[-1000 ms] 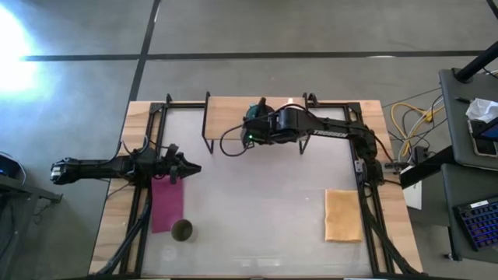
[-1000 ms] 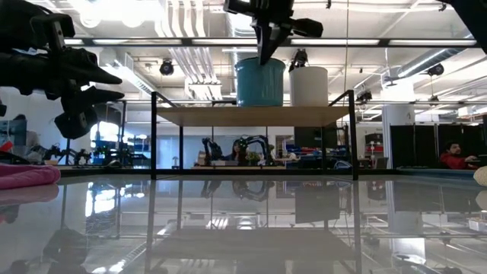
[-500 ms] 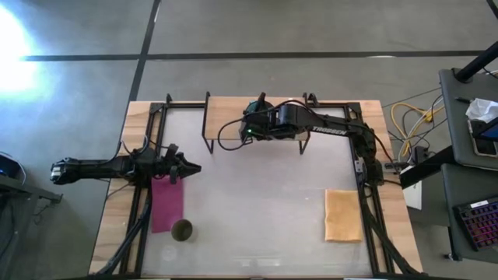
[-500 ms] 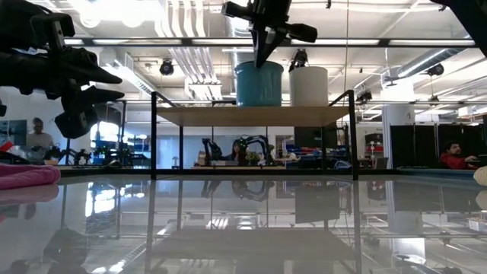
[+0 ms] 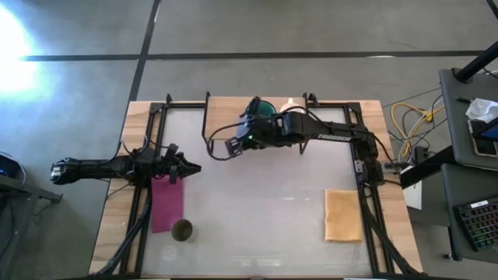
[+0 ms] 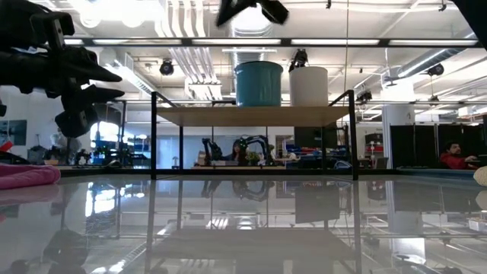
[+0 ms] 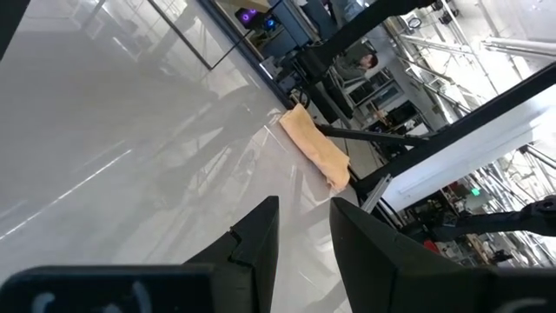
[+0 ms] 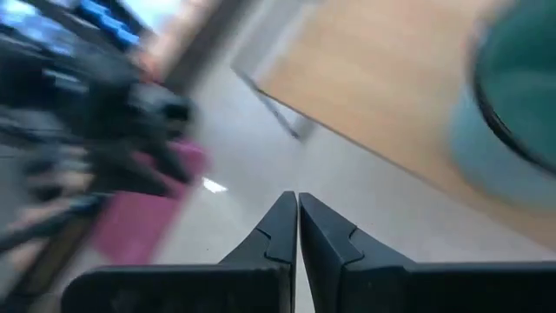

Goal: Stack small to large cups/mugs on shelf
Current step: Put the blue mug on the shelf

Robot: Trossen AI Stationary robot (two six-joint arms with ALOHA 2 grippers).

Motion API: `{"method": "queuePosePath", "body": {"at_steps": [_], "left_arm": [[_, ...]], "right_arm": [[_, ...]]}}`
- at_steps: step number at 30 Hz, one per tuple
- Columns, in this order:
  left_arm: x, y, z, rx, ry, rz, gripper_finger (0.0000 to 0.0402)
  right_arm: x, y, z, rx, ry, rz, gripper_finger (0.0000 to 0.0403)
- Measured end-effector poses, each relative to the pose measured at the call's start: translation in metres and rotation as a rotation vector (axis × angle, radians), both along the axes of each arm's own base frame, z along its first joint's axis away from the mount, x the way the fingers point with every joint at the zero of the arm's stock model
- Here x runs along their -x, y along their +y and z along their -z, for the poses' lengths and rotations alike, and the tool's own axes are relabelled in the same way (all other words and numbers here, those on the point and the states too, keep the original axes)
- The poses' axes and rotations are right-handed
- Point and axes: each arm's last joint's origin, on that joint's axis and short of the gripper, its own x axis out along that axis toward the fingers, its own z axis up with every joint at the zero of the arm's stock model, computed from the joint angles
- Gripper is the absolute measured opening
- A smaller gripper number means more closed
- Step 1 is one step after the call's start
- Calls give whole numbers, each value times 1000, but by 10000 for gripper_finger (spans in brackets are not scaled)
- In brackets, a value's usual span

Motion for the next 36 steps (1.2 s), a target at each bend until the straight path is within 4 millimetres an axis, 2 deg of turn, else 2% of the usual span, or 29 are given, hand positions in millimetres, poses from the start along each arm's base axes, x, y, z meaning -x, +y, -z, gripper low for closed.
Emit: {"method": "queuePosePath", "body": {"at_steps": [2, 4, 7, 11, 17, 23, 32, 36], "left_arm": [[0, 0, 0, 0, -1, 0, 91], [0, 0, 0, 0, -1, 0, 91], [0, 0, 0, 1, -1, -1, 91], [0, 0, -1, 0, -5, -2, 91], [0, 0, -1, -2, -7, -9, 91], [0, 1, -2, -6, -12, -26, 91], [0, 4, -4, -33, -33, -128, 91], [0, 4, -4, -36, -31, -143, 91]], "right_arm": [[0, -6, -16, 63, -76, -3, 9], [3, -19, -29, 124, -102, 19, 9], [9, -47, -36, 170, -111, 41, 9], [16, -86, -35, 142, -95, 31, 9], [21, -139, -21, 72, -59, -18, 9], [21, -172, -2, 46, -20, -111, 9], [11, -206, 37, -16, 28, -267, 9], [16, -218, 44, -31, 47, -283, 9]]}}
